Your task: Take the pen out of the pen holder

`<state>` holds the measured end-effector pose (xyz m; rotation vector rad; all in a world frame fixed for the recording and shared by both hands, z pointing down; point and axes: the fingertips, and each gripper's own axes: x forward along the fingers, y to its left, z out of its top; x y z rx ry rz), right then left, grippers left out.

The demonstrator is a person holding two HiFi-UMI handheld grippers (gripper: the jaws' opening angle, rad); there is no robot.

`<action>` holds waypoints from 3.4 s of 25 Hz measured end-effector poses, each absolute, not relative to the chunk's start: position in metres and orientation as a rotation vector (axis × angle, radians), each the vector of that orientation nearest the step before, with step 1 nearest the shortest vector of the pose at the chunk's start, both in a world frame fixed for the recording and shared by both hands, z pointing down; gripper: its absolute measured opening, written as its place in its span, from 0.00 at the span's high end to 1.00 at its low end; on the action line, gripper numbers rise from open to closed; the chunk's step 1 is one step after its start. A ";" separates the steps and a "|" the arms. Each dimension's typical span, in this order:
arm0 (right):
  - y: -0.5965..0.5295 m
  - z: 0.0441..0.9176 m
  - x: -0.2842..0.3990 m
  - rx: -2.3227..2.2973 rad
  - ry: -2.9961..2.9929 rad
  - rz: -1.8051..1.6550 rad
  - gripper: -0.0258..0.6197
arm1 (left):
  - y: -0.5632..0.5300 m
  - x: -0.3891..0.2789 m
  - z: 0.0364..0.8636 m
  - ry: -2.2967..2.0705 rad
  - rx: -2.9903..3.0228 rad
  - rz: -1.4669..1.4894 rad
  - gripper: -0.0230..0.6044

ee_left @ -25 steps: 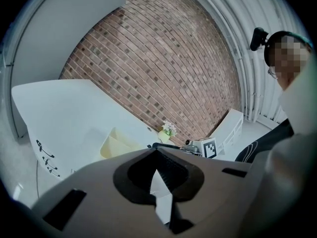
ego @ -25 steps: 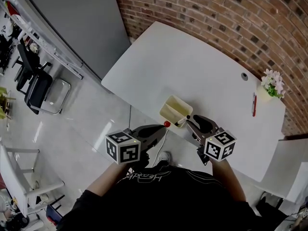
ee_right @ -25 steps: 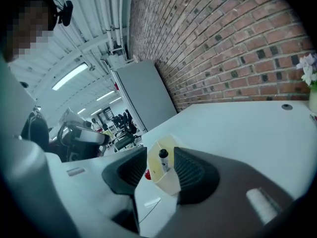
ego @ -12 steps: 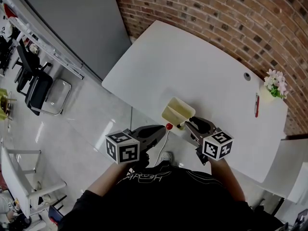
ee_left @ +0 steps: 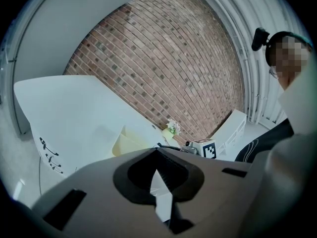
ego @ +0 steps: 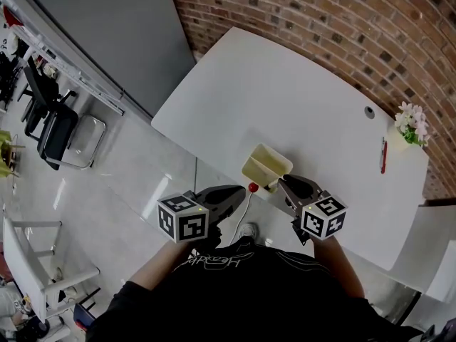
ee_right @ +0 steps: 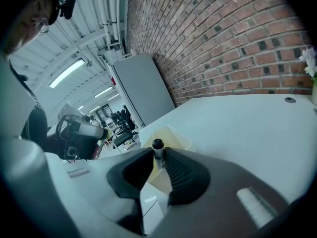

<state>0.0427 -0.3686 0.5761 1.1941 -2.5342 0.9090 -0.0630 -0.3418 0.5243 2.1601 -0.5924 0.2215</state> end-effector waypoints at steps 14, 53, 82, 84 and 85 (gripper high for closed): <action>-0.371 0.573 0.045 1.233 -2.549 0.894 0.85 | -0.327 -0.064 0.530 -0.606 2.156 0.263 0.96; -0.257 0.439 0.071 1.273 -2.830 0.733 0.85 | -0.202 -0.059 0.449 -0.712 2.220 0.028 0.96; -0.080 0.369 0.087 1.033 -3.062 0.652 0.85 | -0.083 -0.015 0.367 -0.758 2.465 -0.028 0.96; -0.075 0.367 0.090 1.043 -3.066 0.641 0.85 | -0.080 -0.014 0.364 -0.764 2.480 -0.033 0.96; -0.073 0.366 0.091 1.044 -3.069 0.638 0.85 | -0.078 -0.013 0.363 -0.765 2.485 -0.032 0.96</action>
